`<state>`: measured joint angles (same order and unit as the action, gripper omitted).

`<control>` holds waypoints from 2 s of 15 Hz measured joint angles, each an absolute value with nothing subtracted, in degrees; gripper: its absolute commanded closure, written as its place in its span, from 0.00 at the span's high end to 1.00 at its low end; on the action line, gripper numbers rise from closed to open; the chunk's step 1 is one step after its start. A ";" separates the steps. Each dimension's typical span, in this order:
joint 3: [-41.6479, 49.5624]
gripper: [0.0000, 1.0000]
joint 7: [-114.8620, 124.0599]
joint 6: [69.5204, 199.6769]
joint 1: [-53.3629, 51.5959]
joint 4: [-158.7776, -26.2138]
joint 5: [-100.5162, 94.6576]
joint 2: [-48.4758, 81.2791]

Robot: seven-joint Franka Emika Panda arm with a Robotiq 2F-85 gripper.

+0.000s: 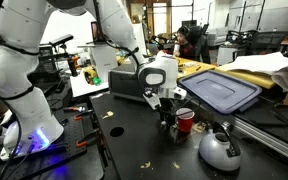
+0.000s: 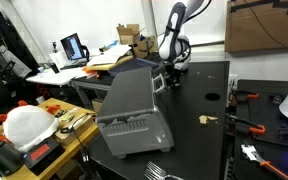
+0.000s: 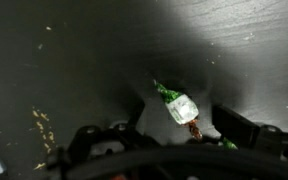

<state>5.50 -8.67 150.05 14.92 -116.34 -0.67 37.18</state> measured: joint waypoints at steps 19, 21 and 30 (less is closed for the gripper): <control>6.74 0.04 -14.07 142.47 19.06 -113.22 0.29 34.18; 7.24 0.04 -15.07 141.84 19.68 -113.19 0.26 32.84; 8.81 0.04 -16.64 136.76 20.86 -110.81 0.23 29.73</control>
